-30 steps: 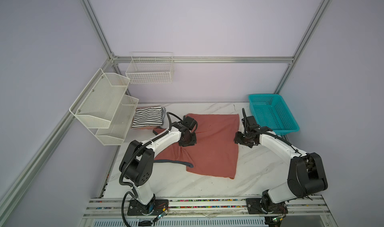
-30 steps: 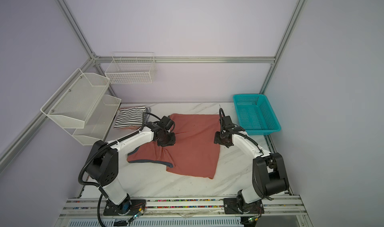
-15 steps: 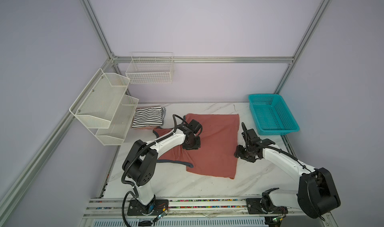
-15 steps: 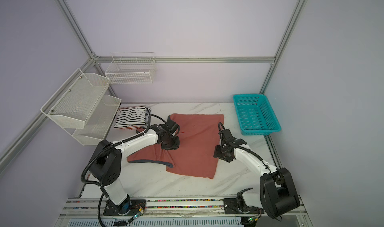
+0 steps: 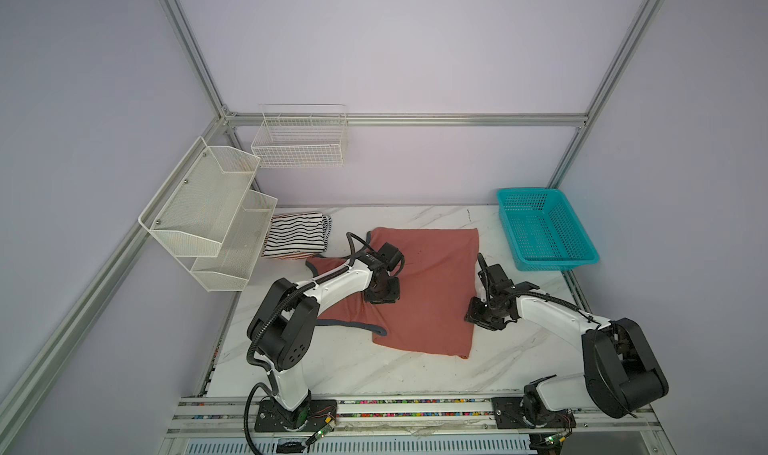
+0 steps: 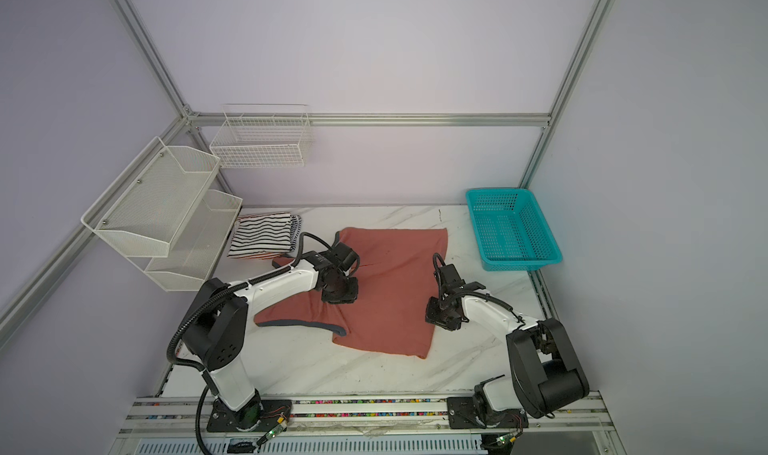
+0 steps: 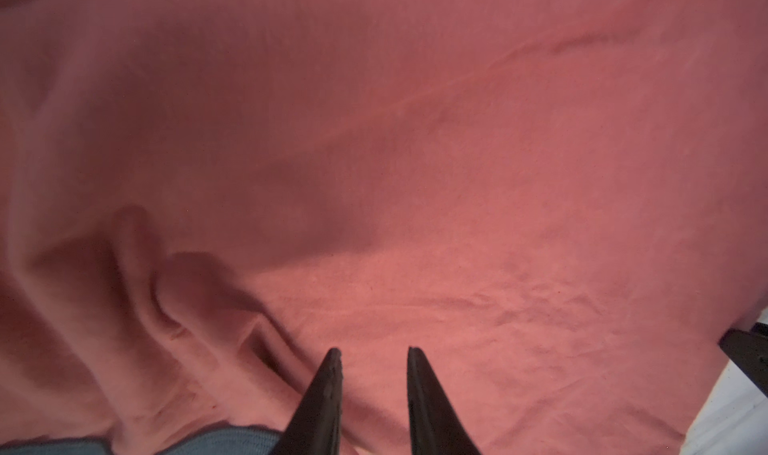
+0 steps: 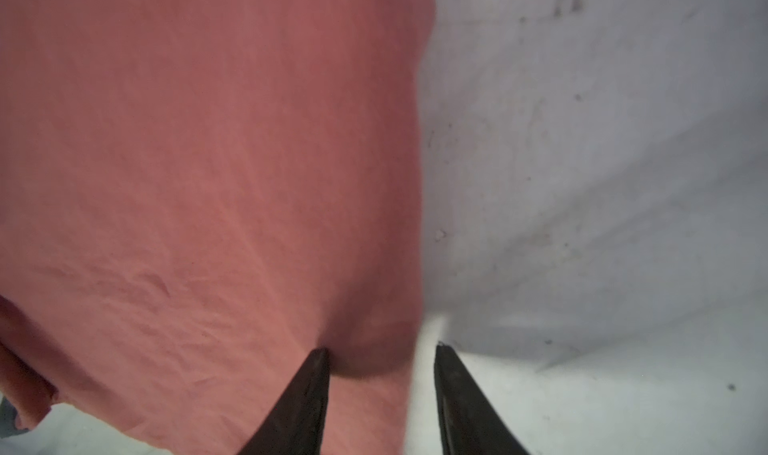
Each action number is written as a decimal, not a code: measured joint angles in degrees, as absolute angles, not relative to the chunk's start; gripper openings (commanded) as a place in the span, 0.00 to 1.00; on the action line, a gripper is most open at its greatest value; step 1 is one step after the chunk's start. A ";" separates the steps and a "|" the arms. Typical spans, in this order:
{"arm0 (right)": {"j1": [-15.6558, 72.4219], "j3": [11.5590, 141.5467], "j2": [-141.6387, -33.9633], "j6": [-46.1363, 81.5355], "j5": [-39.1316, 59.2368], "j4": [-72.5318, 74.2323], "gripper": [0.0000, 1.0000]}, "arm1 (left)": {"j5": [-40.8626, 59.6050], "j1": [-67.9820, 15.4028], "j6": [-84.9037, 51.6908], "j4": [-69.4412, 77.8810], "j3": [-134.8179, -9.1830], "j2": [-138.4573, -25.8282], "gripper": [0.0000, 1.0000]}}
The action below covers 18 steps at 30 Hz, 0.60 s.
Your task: Fold and stack the tank tops
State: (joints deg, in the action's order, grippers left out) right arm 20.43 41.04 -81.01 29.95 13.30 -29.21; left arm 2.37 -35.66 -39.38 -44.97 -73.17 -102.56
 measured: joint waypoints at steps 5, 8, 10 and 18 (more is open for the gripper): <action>20.43 40.25 -81.73 30.20 14.57 -27.42 0.21 | 2.37 -35.66 -39.38 -44.95 -73.17 -102.72 0.28; 20.43 40.23 -81.71 30.33 14.90 -27.05 0.08 | 2.37 -35.66 -39.38 -44.82 -72.84 -102.76 0.28; 20.43 40.34 -81.65 30.61 15.05 -26.94 0.01 | 2.44 -35.66 -39.38 -44.91 -72.51 -102.80 0.28; 21.85 46.89 -81.38 30.55 14.79 -29.30 0.00 | 2.57 -35.66 -39.40 -44.93 -72.36 -103.20 0.28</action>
State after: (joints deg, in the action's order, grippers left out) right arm 21.85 46.89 -81.38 30.55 14.79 -29.30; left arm 2.57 -35.66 -39.40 -44.93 -72.36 -103.20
